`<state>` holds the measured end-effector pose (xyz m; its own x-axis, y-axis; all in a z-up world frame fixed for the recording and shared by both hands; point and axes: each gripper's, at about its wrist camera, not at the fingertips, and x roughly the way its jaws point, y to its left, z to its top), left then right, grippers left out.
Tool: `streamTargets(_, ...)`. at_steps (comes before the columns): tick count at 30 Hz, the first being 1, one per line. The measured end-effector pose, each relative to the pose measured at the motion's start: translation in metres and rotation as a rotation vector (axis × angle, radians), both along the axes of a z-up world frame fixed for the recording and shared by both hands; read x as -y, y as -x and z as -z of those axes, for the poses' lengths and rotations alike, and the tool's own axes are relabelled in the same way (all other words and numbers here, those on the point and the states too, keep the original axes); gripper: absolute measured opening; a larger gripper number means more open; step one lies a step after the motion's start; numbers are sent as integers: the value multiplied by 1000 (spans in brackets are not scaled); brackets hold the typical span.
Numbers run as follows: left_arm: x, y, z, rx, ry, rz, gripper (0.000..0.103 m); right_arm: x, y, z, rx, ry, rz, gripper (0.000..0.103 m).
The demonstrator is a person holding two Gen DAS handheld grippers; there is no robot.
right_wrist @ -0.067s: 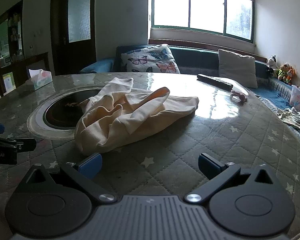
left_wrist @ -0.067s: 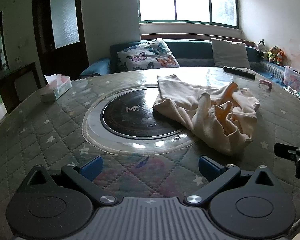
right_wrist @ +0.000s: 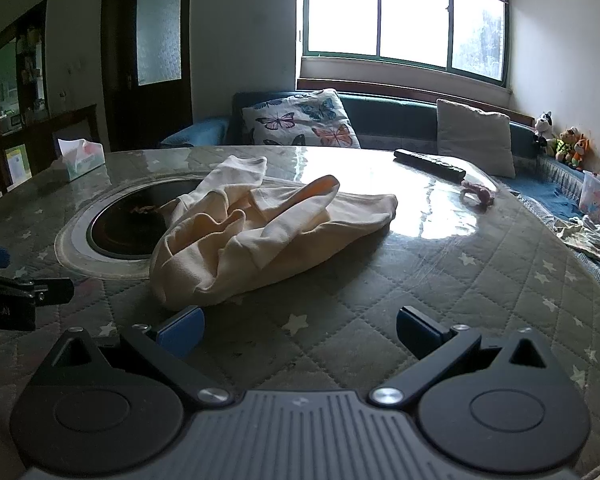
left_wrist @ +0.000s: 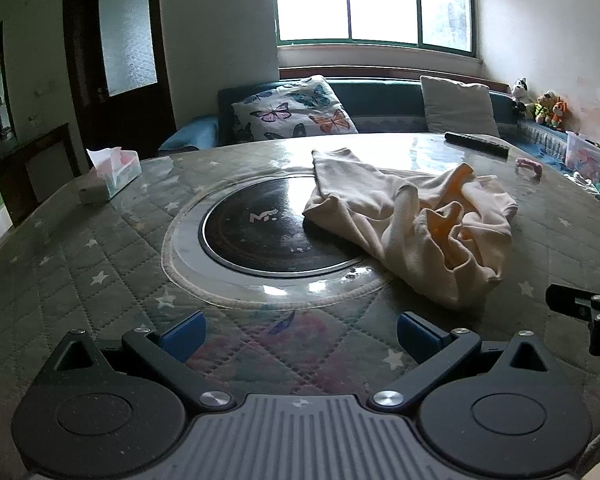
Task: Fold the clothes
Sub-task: 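Reach both grippers toward the crumpled cream shirt on the table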
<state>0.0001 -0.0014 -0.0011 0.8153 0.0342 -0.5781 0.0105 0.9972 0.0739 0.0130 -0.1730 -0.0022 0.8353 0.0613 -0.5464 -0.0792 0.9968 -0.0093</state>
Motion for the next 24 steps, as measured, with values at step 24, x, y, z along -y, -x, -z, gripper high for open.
streamTargets(24,6,-18,3,-31,3,34,103,-2,-16,3,-32,-2,-3,103)
